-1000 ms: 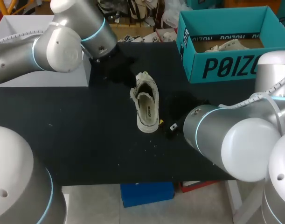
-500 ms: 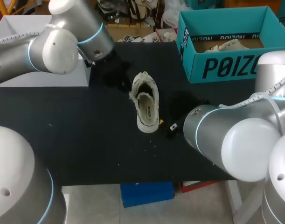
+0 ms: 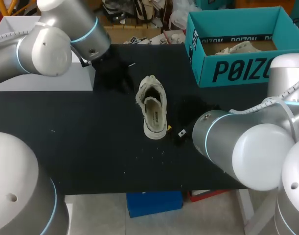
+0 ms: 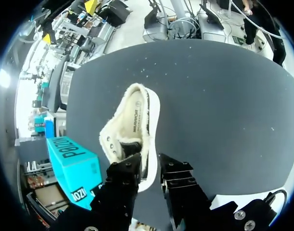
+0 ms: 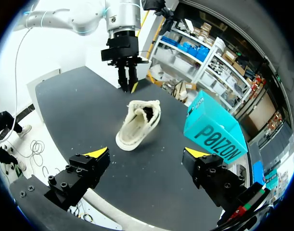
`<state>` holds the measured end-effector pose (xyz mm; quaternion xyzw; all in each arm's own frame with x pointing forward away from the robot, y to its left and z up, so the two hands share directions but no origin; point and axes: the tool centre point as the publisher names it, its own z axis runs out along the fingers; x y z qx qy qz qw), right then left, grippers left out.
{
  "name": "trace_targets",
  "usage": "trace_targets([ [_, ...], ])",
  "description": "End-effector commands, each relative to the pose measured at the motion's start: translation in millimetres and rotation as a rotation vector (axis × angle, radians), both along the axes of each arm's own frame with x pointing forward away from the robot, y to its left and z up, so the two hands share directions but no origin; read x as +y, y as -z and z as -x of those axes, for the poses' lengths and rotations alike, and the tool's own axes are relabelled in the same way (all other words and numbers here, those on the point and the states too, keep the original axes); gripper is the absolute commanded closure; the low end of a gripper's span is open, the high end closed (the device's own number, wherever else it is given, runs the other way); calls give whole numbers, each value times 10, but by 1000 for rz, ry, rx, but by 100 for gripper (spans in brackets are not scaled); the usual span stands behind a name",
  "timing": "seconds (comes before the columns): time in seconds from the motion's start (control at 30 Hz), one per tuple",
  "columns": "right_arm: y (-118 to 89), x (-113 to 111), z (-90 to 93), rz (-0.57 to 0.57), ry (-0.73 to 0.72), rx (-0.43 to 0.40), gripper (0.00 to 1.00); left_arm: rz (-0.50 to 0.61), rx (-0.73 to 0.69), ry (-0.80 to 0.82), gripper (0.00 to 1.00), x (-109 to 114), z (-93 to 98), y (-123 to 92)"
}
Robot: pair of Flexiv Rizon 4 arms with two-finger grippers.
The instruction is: Take the shoe out of the shoebox, open the shoe tongue, remove and reinsert the insole, then place the shoe into the shoebox
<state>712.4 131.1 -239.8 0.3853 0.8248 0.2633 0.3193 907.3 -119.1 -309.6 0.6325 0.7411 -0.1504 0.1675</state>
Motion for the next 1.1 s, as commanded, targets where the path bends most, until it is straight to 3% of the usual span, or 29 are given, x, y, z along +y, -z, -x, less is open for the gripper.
trace_targets([
  [0.03, 5, 1, 17, -2, 0, -2, 0, 5, -8, 37, 50, 61, 68, -72],
  [0.07, 5, 1, 17, -2, 0, -2, 0, 5, -10, 53, 35, 56, 73, -80],
  [0.17, 5, 1, 17, -2, 0, -2, 0, 1, -10, 71, 27, 52, 90, -98],
  [0.23, 5, 1, 17, -2, 0, -2, 0, 4, -11, 75, 0, 57, 92, -101],
  [0.37, 5, 1, 17, -2, 0, -2, 0, 86, 28, 83, 0, 61, 115, -166],
  [1.1, 5, 1, 17, -2, 0, -2, 0, 86, 28, 83, 0, 61, 115, -166],
])
